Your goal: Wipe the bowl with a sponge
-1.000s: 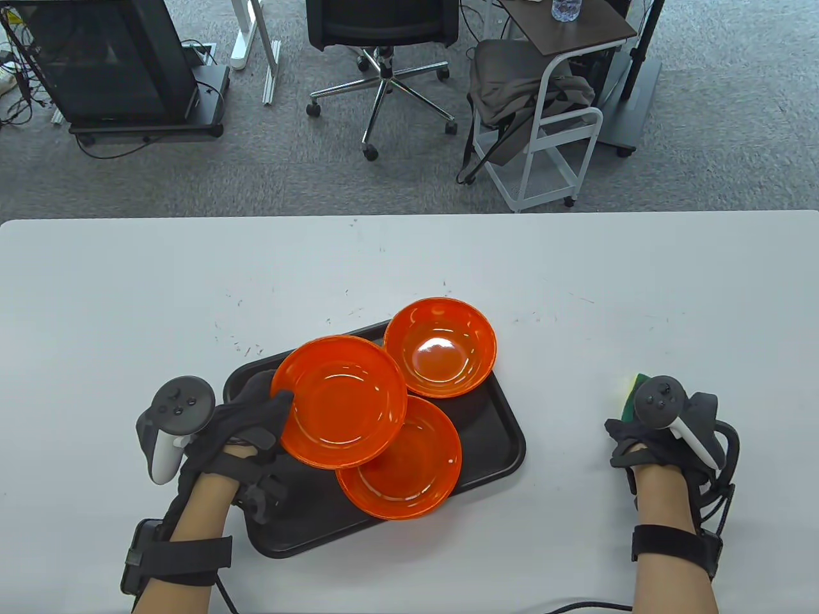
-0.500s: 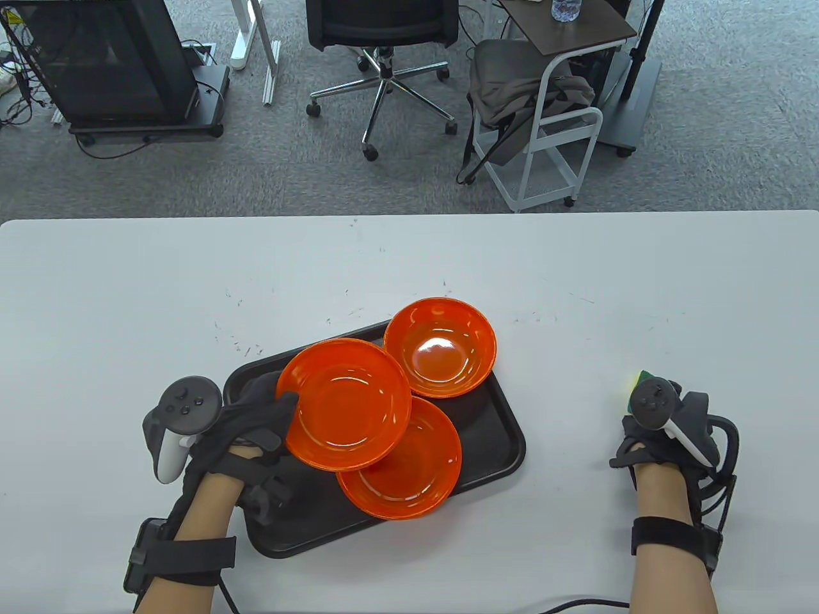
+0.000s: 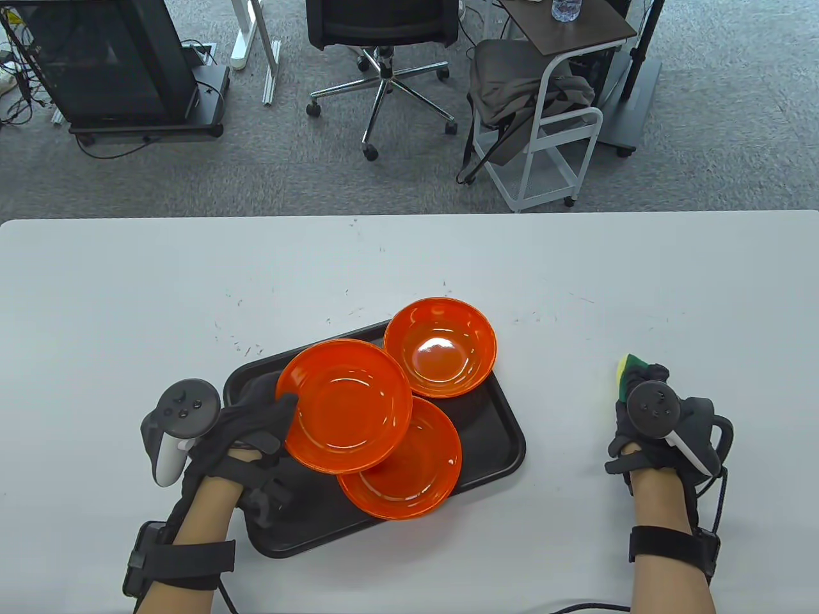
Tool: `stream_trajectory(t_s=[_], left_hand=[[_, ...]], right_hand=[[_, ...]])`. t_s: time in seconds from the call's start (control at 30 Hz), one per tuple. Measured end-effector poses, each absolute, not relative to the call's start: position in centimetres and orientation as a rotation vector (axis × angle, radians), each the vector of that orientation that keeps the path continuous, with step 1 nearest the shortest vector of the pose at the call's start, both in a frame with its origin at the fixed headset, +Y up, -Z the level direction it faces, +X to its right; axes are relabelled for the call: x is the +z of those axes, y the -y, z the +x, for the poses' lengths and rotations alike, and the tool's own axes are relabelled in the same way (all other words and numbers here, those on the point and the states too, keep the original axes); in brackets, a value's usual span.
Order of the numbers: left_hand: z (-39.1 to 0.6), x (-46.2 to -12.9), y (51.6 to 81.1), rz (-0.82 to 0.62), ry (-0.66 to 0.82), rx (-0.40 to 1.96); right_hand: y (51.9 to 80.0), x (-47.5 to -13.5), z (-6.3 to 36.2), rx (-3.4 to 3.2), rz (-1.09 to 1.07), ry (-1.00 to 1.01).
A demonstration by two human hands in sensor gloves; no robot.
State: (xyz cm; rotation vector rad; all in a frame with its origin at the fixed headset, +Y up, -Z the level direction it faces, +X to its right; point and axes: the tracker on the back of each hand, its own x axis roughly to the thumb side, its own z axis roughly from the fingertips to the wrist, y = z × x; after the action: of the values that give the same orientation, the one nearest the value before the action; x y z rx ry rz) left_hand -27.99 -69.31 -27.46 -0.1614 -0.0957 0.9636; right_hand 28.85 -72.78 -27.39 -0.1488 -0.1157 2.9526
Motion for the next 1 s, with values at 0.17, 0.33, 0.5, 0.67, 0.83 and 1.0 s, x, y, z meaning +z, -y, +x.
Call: stream_trajectory(t_s=[0.17, 0.33, 0.5, 0.67, 0.83, 1.0], left_hand=[[-28.0, -27.5, 69.3, -0.16, 0.103, 0.957], [-28.0, -27.5, 69.3, -0.155, 0.107, 0.955], [-28.0, -27.4, 69.3, -0.155, 0.109, 0.951], [-27.6, -27.3, 69.2, -0.15, 0.12, 0.953], [-27.3, -27.2, 69.2, -0.151, 0.132, 0.945], [-27.1, -27.1, 69.2, -0.155, 0.14, 0.94]], right_hand=[[70.4, -26.9, 26.2, 2.94, 0.01, 0.244], [68.1, -25.6, 23.0, 2.908, 0.201, 0.381], [67.1, -24.8, 20.5, 2.891, 0.369, 0.418], [66.5, -24.0, 17.4, 2.848, 0.59, 0.438], [65.0, -22.7, 12.8, 2.819, 0.845, 0.519], [63.8, -21.4, 8.9, 2.795, 1.066, 0.569]])
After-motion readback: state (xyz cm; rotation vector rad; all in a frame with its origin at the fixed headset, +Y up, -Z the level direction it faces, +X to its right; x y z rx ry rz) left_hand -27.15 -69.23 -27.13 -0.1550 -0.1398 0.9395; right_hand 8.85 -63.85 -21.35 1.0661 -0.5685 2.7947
